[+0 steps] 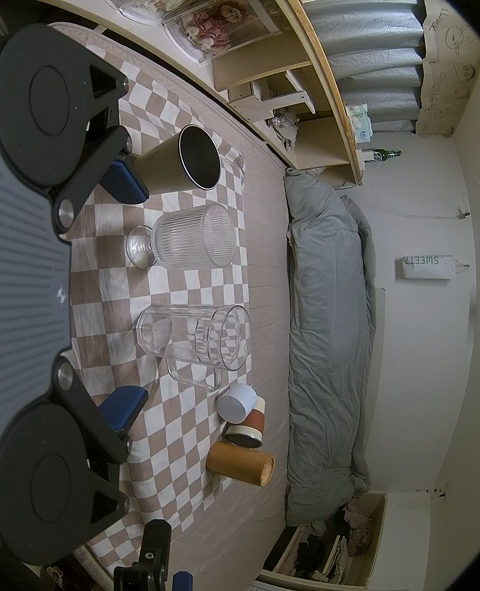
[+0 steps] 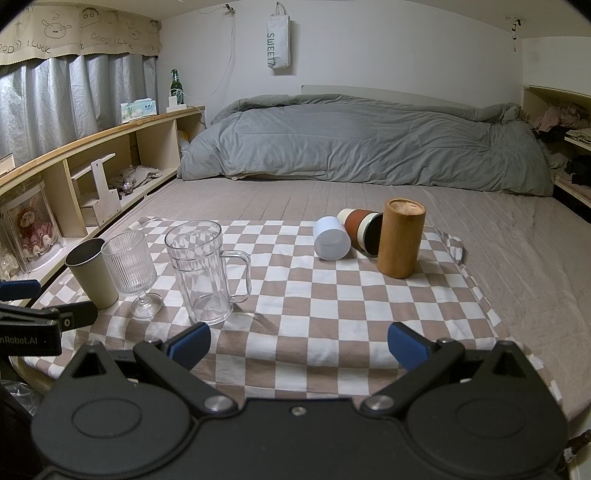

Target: Flip cup upright

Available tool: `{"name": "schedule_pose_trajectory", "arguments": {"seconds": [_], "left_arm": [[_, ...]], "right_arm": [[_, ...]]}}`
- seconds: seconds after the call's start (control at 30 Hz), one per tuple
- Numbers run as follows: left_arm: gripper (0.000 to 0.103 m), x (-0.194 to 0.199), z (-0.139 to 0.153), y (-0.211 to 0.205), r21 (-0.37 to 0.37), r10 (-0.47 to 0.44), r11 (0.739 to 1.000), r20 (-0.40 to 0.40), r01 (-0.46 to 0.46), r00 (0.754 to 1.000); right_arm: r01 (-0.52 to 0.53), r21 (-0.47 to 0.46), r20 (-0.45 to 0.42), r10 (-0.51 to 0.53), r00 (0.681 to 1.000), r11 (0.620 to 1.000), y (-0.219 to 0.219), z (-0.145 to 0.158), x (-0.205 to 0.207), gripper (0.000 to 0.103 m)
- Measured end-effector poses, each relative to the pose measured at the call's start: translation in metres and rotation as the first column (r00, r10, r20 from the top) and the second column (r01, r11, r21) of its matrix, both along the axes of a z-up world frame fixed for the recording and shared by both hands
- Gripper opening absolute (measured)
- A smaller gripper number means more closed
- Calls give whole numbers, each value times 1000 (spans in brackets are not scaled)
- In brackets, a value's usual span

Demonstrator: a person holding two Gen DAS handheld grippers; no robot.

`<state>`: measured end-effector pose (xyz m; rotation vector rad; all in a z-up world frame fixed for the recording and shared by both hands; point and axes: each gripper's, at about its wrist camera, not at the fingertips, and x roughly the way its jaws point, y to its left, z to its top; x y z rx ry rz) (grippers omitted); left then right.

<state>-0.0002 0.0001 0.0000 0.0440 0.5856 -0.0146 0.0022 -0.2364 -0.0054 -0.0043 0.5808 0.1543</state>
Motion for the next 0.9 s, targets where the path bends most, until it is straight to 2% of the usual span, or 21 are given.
{"name": "schedule_pose_trajectory", "arguments": {"seconds": [0.63, 0.9], "left_arm": [[103, 5, -2, -3, -6, -13, 1000, -9, 13, 1000], [103, 26, -6, -16, -24, -29, 999, -19, 28, 999]], "right_arm": [[6, 4, -10, -6, 1000, 1000, -1, 0, 2, 103], [23, 13, -31, -23, 999, 1000, -16, 7, 38, 103]]}}
